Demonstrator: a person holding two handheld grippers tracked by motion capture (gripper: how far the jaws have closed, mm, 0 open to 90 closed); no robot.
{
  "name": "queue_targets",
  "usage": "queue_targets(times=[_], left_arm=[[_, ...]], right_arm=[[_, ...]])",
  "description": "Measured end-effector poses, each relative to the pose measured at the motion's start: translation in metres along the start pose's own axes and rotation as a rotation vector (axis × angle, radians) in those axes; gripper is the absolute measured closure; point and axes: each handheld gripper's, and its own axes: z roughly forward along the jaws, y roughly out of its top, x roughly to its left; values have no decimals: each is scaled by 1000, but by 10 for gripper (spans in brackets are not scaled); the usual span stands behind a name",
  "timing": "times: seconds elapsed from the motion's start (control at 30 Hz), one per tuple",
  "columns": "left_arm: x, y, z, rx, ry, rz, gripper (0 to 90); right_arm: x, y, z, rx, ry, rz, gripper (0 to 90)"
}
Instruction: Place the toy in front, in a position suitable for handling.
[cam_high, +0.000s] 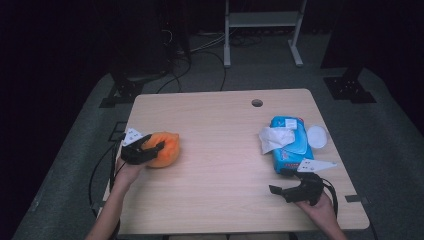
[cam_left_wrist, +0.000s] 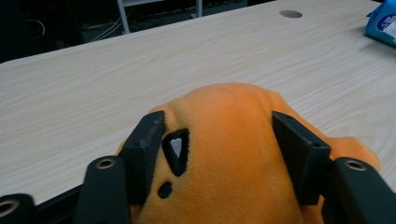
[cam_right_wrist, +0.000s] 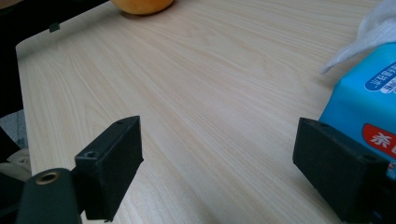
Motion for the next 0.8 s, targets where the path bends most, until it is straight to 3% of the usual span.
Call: queue_targets(times=[0.13, 0.4, 0.63, 0.73, 0.8], left_arm=[[1, 2, -2, -4, -8, -6, 444], [7, 3, -5, -42, -25, -86, 489], [11, 7, -10, -73, -19, -124, 502], [9, 12, -14, -101, -33, -136, 502], [5, 17, -17, -115, -47, -123, 502]], right_arm=[[0, 0, 0, 2, 0, 0, 147], [-1, 0, 0, -4, -3, 6, 147], [-1, 0, 0, 1, 0, 8, 147], [-1, 0, 0, 1, 1, 9, 147], [-1, 0, 0, 0, -1, 9, 147]])
